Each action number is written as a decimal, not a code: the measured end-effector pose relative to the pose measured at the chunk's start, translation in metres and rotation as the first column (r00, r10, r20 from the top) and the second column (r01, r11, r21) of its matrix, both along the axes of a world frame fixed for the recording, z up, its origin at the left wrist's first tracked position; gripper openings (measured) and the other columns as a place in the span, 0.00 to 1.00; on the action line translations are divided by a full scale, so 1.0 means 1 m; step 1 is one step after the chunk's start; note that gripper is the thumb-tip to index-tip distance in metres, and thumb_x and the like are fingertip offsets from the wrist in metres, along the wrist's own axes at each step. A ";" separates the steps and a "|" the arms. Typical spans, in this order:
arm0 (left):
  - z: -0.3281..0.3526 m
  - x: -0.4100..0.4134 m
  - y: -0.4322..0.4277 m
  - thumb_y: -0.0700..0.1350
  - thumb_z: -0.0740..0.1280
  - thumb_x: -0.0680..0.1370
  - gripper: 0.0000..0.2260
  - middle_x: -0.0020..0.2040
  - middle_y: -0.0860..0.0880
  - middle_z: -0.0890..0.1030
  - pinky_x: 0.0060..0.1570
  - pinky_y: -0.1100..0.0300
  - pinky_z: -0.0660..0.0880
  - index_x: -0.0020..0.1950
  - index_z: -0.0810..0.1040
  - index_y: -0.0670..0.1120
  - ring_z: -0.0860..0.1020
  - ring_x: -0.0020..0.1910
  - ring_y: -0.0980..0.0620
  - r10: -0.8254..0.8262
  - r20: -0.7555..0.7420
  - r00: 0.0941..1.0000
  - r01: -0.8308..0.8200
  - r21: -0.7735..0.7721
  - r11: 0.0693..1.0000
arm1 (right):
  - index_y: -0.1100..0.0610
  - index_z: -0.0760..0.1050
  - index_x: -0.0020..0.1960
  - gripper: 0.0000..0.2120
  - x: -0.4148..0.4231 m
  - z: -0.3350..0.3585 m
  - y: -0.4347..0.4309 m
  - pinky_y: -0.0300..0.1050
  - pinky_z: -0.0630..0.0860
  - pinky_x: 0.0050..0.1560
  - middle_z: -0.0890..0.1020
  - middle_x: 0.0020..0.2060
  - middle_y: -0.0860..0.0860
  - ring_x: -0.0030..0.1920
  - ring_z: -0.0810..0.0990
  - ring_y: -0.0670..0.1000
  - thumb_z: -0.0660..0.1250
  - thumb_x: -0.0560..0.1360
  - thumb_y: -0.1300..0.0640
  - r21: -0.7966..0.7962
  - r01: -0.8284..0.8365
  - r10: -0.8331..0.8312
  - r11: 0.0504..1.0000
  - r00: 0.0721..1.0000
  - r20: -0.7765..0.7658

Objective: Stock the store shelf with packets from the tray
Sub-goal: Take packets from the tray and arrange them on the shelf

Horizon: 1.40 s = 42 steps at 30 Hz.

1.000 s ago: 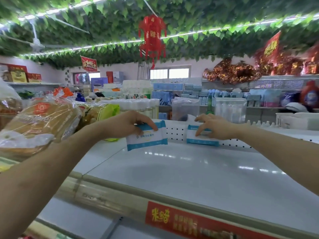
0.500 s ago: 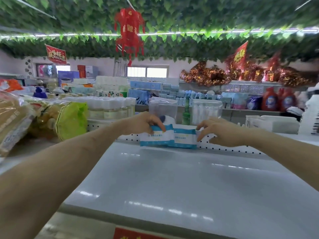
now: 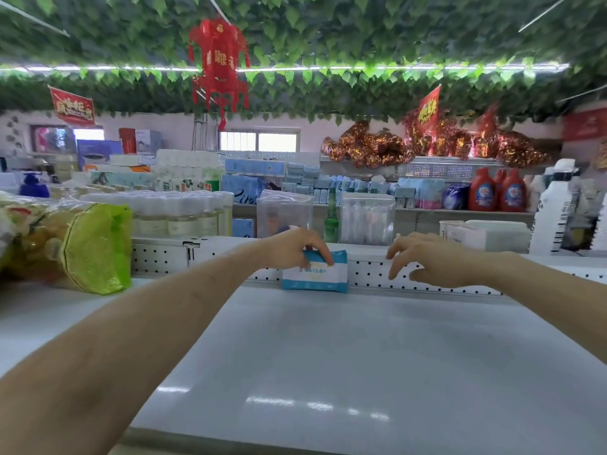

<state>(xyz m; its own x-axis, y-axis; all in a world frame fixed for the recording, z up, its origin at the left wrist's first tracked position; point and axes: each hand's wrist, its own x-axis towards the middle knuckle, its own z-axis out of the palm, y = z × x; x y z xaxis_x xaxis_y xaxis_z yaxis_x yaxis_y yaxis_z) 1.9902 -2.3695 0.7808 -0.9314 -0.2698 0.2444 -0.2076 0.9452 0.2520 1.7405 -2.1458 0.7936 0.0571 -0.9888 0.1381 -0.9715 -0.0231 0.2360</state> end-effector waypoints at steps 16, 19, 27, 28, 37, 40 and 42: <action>0.028 0.104 0.025 0.35 0.70 0.81 0.19 0.61 0.56 0.79 0.58 0.61 0.80 0.66 0.80 0.55 0.79 0.56 0.58 0.137 -0.123 0.983 -0.140 -0.017 0.990 | 0.39 0.80 0.63 0.17 0.088 0.014 -0.021 0.49 0.71 0.72 0.74 0.69 0.42 0.69 0.71 0.47 0.69 0.81 0.59 -0.006 -0.156 0.155 0.988 0.979 0.130; 0.030 0.161 0.042 0.38 0.69 0.82 0.18 0.57 0.54 0.81 0.58 0.59 0.80 0.68 0.79 0.56 0.81 0.54 0.55 0.235 -0.090 0.968 -0.240 -0.049 0.969 | 0.39 0.78 0.65 0.17 0.135 0.016 -0.043 0.48 0.70 0.71 0.75 0.67 0.41 0.66 0.72 0.45 0.69 0.81 0.57 -0.024 -0.259 0.260 0.966 0.958 0.119; 0.016 0.319 0.106 0.42 0.68 0.83 0.17 0.56 0.55 0.81 0.59 0.57 0.78 0.71 0.76 0.53 0.80 0.55 0.56 0.572 -0.050 0.819 -0.573 -0.026 0.819 | 0.43 0.73 0.73 0.20 0.292 0.010 -0.078 0.49 0.75 0.65 0.77 0.65 0.43 0.59 0.77 0.45 0.67 0.82 0.53 -0.025 -0.485 0.483 0.874 0.861 0.158; 0.014 0.338 0.116 0.41 0.67 0.83 0.17 0.56 0.54 0.82 0.60 0.55 0.77 0.71 0.77 0.52 0.81 0.55 0.55 0.602 -0.057 0.796 -0.604 -0.027 0.796 | 0.44 0.73 0.73 0.20 0.313 0.010 -0.078 0.48 0.75 0.65 0.77 0.65 0.44 0.60 0.77 0.46 0.67 0.82 0.52 -0.024 -0.507 0.504 0.862 0.850 0.151; -0.021 0.479 0.227 0.45 0.67 0.83 0.14 0.55 0.64 0.80 0.47 0.64 0.75 0.66 0.76 0.60 0.79 0.52 0.65 0.771 -0.223 0.597 -0.795 -0.034 0.606 | 0.52 0.75 0.71 0.20 0.482 -0.008 -0.054 0.49 0.75 0.58 0.80 0.64 0.51 0.60 0.78 0.52 0.66 0.79 0.56 -0.206 -0.684 0.713 0.700 0.651 0.259; -0.047 0.505 0.265 0.45 0.67 0.83 0.15 0.56 0.61 0.81 0.50 0.57 0.78 0.69 0.77 0.57 0.80 0.53 0.60 0.826 -0.233 0.513 -0.853 -0.037 0.520 | 0.52 0.77 0.69 0.19 0.526 -0.034 -0.034 0.53 0.76 0.58 0.81 0.62 0.53 0.60 0.78 0.54 0.64 0.79 0.55 -0.239 -0.760 0.793 0.604 0.543 0.276; -0.067 0.517 0.289 0.44 0.67 0.83 0.15 0.56 0.59 0.81 0.50 0.58 0.76 0.69 0.77 0.56 0.80 0.53 0.58 0.867 -0.218 0.448 -0.892 -0.040 0.451 | 0.51 0.76 0.69 0.18 0.550 -0.057 -0.025 0.55 0.75 0.60 0.79 0.62 0.53 0.60 0.77 0.53 0.64 0.80 0.55 -0.189 -0.801 0.811 0.568 0.506 0.294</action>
<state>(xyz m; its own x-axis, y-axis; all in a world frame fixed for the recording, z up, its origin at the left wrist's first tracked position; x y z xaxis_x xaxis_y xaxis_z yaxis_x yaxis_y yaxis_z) 2.5071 -2.0810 0.7136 -0.1610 -0.8774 0.4520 -0.9199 0.2993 0.2533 2.2905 -2.1706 0.7364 0.7766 -0.5349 0.3329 -0.5486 -0.8339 -0.0603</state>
